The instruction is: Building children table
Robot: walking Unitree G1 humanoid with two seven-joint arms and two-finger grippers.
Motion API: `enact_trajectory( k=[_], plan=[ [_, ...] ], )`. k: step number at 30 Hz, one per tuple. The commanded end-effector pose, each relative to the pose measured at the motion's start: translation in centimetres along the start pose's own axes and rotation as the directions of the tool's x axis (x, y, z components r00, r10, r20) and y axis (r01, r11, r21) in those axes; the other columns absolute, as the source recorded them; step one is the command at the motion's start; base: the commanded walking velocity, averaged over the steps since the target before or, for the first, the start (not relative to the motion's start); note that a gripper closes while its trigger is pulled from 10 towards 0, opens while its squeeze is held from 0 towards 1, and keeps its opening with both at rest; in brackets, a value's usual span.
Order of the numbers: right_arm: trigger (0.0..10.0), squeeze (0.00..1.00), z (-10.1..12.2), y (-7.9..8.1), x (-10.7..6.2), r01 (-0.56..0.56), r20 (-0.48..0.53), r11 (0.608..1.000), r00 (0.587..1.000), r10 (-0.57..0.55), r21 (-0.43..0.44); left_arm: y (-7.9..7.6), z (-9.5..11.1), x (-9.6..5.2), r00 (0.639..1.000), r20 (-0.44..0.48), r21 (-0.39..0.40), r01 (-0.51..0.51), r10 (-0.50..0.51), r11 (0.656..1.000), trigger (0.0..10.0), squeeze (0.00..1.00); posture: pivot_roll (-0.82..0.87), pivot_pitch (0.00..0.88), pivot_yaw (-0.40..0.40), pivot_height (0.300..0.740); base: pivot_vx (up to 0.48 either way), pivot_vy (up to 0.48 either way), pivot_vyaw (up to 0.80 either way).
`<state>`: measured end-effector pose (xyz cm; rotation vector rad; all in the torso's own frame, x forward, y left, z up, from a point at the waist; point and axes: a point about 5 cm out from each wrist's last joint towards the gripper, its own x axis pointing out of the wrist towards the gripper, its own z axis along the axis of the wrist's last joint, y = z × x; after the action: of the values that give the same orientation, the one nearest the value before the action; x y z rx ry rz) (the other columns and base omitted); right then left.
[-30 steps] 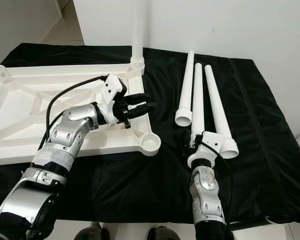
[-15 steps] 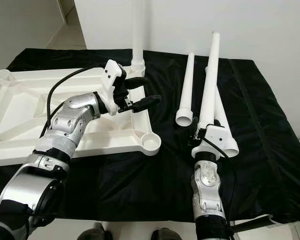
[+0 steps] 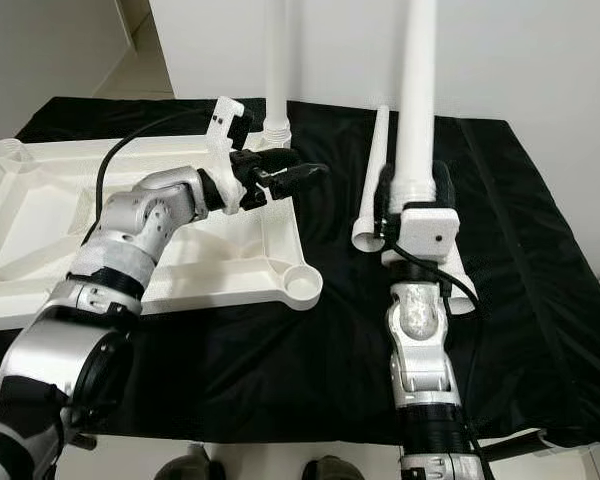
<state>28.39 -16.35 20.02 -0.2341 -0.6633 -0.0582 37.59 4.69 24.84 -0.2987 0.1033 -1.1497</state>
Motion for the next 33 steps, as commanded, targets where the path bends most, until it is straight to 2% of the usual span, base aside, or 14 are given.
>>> enact_trajectory(
  k=[1, 2, 5, 7, 9, 12, 16, 18, 19, 20, 22, 30, 33],
  plan=[
    [10.0, 0.00, 0.7, 0.2, 0.4, -0.022, 0.038, 1.000, 0.999, 0.022, -0.006, -0.2, 0.4, 0.0, 0.999, 0.014, -0.030, 0.050, -0.050, 0.998, 10.0, 0.00, -0.01, 0.000, 0.016, 0.740, 0.000, 0.000, 0.00],
    [10.0, 0.00, 1.0, 0.4, 0.6, -0.046, 0.051, 0.999, 0.998, 0.046, -0.012, -0.2, 0.9, 0.2, 0.998, 0.033, -0.063, 0.061, -0.059, 0.996, 10.0, 0.00, -0.01, 0.000, 0.015, 0.740, 0.000, 0.000, 0.00],
    [10.0, 0.00, 1.1, 1.0, 0.7, -0.096, 0.061, 0.995, 0.993, 0.097, -0.027, -0.4, 1.7, 0.4, 0.995, 0.054, -0.084, 0.084, -0.080, 0.993, 10.0, 0.00, -0.01, 0.000, 0.011, 0.740, 0.000, 0.000, 0.00],
    [10.0, 0.00, 1.5, 2.1, 0.8, -0.176, 0.077, 0.983, 0.981, 0.180, -0.051, -1.1, 3.1, 0.7, 0.985, 0.101, -0.160, 0.156, -0.141, 0.975, 10.0, 0.00, -0.02, 0.000, 0.014, 0.740, 0.000, 0.000, 0.00],
    [10.0, 0.00, 1.5, 2.1, 0.8, -0.176, 0.077, 0.983, 0.981, 0.180, -0.051, -1.1, 3.1, 0.7, 0.985, 0.101, -0.160, 0.156, -0.141, 0.975, 10.0, 0.00, -0.02, 0.000, 0.014, 0.740, 0.000, 0.000, 0.00],
    [10.0, 0.00, 1.6, 3.4, 0.3, -0.274, 0.073, 0.959, 0.957, 0.280, -0.077, -1.7, 3.6, 1.2, 0.979, 0.108, -0.224, 0.195, -0.175, 0.955, 10.0, 0.00, -0.03, 0.000, 0.013, 0.740, 0.000, 0.000, 0.00],
    [10.0, 0.00, 1.5, 3.8, 0.0, -0.300, 0.064, 0.951, 0.950, 0.305, -0.076, -1.8, 3.5, 1.3, 0.980, 0.101, -0.223, 0.190, -0.171, 0.956, 10.0, 0.00, -0.03, 0.000, 0.011, 0.740, 0.000, 0.000, 0.00],
    [10.0, 0.00, 1.3, 5.1, -0.9, -0.377, 0.043, 0.923, 0.923, 0.381, -0.079, -1.8, 3.2, 1.6, 0.982, 0.091, -0.236, 0.180, -0.163, 0.955, 10.0, 0.00, -0.04, 0.000, 0.007, 0.740, 0.000, 0.000, 0.00],
    [10.0, 0.00, 1.3, 5.1, -0.9, -0.377, 0.043, 0.923, 0.923, 0.381, -0.079, -1.8, 3.2, 1.6, 0.982, 0.091, -0.236, 0.180, -0.163, 0.955, 10.0, 0.00, -0.04, 0.000, 0.007, 0.740, 0.000, 0.000, 0.00],
    [10.0, 0.00, 1.2, 6.0, -1.7, -0.415, 0.031, 0.907, 0.908, 0.418, -0.077, -1.8, 3.3, 1.8, 0.983, 0.088, -0.238, 0.177, -0.161, 0.955, 10.0, 0.00, -0.04, 0.000, 0.008, 0.740, 0.000, 0.000, 0.00],
    [10.0, 0.00, 1.1, 6.3, -2.1, -0.430, 0.024, 0.900, 0.901, 0.433, -0.071, -1.7, 3.4, 1.8, 0.984, 0.089, -0.240, 0.171, -0.154, 0.956, 10.0, 0.00, -0.04, 0.000, 0.007, 0.740, 0.000, 0.000, 0.00],
    [10.0, 0.00, 0.8, 6.5, -2.7, -0.442, 0.006, 0.895, 0.897, 0.443, -0.056, -1.6, 3.8, 2.0, 0.986, 0.096, -0.239, 0.153, -0.134, 0.959, 10.0, 0.00, -0.04, 0.000, 0.005, 0.740, 0.000, 0.000, 0.00],
    [10.0, 0.00, 0.5, 6.5, -3.8, -0.466, -0.021, 0.883, 0.885, 0.466, -0.054, -0.7, 5.5, 1.9, 0.991, 0.131, -0.249, 0.061, -0.029, 0.967, 10.0, 0.00, -0.04, 0.000, 0.003, 0.740, 0.000, 0.000, 0.00]
  ],
)
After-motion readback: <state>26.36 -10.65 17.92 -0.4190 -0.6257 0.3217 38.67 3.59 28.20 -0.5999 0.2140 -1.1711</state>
